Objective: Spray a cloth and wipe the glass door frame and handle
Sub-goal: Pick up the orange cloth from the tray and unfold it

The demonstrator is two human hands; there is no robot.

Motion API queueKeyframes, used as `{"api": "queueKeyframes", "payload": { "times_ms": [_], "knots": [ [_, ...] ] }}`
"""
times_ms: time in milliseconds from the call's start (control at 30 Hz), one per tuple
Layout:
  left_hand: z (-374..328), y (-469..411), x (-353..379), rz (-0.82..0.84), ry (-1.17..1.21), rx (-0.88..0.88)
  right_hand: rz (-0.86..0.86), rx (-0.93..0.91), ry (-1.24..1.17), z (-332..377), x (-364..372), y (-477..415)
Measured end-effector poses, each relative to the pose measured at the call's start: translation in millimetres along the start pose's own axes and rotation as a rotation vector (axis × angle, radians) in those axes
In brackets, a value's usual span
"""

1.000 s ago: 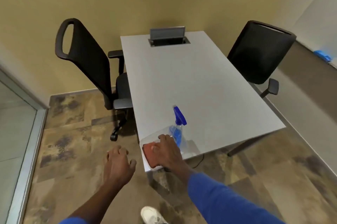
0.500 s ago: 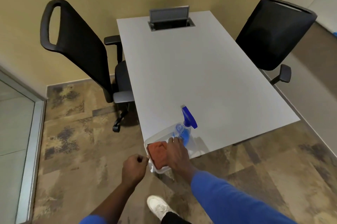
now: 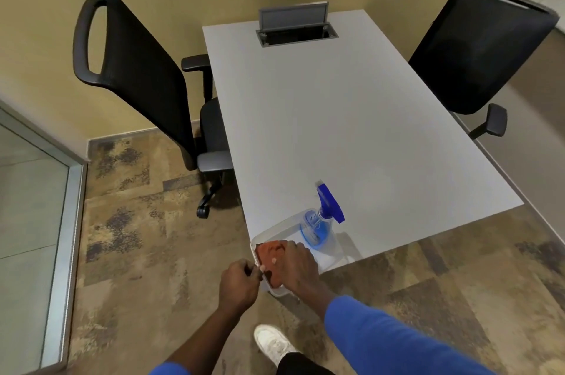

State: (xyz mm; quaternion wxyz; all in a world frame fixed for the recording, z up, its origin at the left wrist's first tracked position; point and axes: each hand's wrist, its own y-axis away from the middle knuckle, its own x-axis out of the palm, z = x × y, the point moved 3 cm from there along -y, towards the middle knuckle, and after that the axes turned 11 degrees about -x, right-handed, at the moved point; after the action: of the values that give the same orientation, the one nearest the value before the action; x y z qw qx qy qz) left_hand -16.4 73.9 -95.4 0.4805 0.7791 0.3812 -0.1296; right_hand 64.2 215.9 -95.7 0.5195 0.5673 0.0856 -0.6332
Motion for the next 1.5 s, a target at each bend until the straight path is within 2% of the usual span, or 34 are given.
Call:
{"api": "queueKeyframes", "payload": {
  "times_ms": [300,433,533,600,733,833,900,967,1133,1233,1333,1400,1500],
  "knots": [
    [1.7,-0.5,1.0,-0.022,-0.029,0.005,-0.073,0.080,-0.167,4.9,-8.4,7.2],
    [-2.2,7.3,-7.7,-0.187,-0.127,0.007,-0.170,0.091,-0.295,12.9,-25.0,21.6],
    [-12.2,18.5,-17.3,-0.288,-0.035,0.053,-0.218,0.053,-0.471,18.6,-43.5,37.9],
    [-23.3,25.3,-24.0,-0.293,0.080,0.105,-0.213,-0.007,-0.614,22.1,-57.9,48.0],
    [-48.3,42.7,-41.0,-0.155,0.440,0.195,-0.136,-0.061,-1.060,20.6,-79.1,62.1],
    [-63.5,52.8,-51.6,0.100,0.715,0.158,-0.115,-0.053,-1.468,19.5,-86.4,65.5],
    [-68.0,56.3,-59.4,0.242,0.783,0.151,-0.138,-0.027,-1.587,18.9,-88.4,64.7],
    [-66.6,55.5,-66.1,0.306,0.753,0.133,-0.194,-0.002,-1.574,17.6,-91.0,64.6],
    [-53.8,44.5,-78.8,0.294,0.719,0.065,-0.315,0.104,-1.387,11.3,-89.4,66.3],
    [-48.3,41.4,-82.7,0.285,0.813,0.024,-0.248,0.093,-1.373,11.3,-87.4,66.6],
    [-45.7,38.8,-85.8,0.270,0.848,0.020,-0.116,-0.002,-1.383,11.2,-86.0,67.4],
    [-43.0,40.8,-92.9,0.235,0.787,0.065,-0.061,-0.061,-1.380,17.2,-83.0,68.9],
    [-42.8,43.8,-97.8,0.205,0.641,0.191,-0.079,-0.101,-1.343,20.4,-82.4,69.6]
  ]
}}
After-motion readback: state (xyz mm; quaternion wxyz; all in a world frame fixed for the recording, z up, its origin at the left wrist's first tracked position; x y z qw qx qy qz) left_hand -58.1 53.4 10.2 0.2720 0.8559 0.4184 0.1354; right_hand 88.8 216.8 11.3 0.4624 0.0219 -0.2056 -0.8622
